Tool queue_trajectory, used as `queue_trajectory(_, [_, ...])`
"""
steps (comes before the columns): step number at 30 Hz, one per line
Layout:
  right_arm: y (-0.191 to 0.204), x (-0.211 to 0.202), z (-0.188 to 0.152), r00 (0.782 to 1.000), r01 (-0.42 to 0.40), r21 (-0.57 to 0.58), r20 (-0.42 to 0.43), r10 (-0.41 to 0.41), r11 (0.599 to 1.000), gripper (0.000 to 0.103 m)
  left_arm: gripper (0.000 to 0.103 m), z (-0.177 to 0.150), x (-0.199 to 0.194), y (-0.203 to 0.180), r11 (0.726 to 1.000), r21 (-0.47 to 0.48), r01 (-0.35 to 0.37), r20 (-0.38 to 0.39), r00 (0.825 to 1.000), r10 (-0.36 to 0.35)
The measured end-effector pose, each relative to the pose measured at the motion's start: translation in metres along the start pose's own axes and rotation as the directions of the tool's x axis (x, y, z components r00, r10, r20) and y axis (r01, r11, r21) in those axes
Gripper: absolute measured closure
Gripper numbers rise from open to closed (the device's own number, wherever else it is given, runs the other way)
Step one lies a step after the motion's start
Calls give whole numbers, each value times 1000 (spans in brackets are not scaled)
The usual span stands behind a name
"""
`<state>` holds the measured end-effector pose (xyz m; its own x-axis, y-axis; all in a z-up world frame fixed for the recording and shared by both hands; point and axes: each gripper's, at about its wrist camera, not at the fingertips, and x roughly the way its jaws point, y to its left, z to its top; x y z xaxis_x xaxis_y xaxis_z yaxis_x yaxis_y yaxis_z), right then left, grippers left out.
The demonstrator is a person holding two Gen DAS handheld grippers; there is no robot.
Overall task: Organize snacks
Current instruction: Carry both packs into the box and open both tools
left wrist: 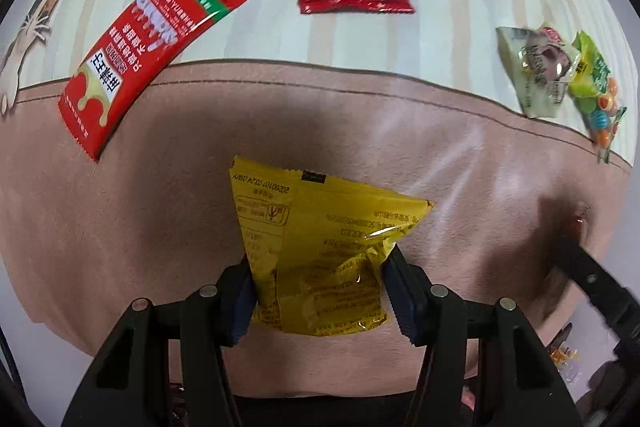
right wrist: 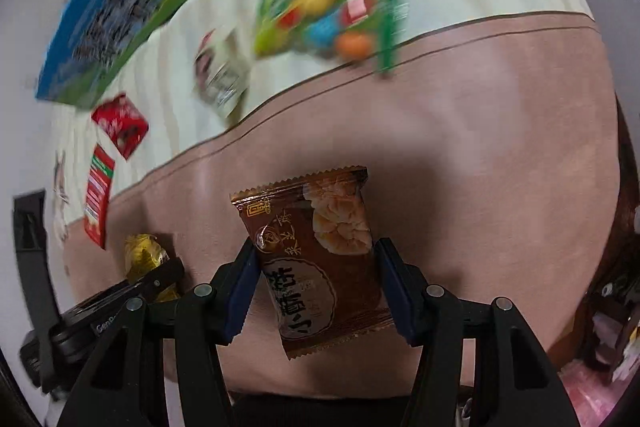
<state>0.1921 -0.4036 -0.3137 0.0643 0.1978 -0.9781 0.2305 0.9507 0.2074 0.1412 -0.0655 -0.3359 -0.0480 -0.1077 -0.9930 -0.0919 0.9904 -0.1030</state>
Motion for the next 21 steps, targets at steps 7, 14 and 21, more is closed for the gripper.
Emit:
queue_trajectory(7, [25, 19, -5, 998, 35, -42, -44, -37, 999, 24, 48, -9, 10, -2, 1000, 12, -16, 6, 1000, 16])
queue_trajectory(14, [40, 31, -11, 994, 98, -146, -34, -104, 984, 33, 48, 6, 12, -11, 1000, 14, -22, 5, 1000, 22])
queue_trajectory(21, [56, 24, -21, 994, 103, -155, 46, -97, 983, 44, 49, 17, 9, -23, 999, 28, -18, 29, 999, 17])
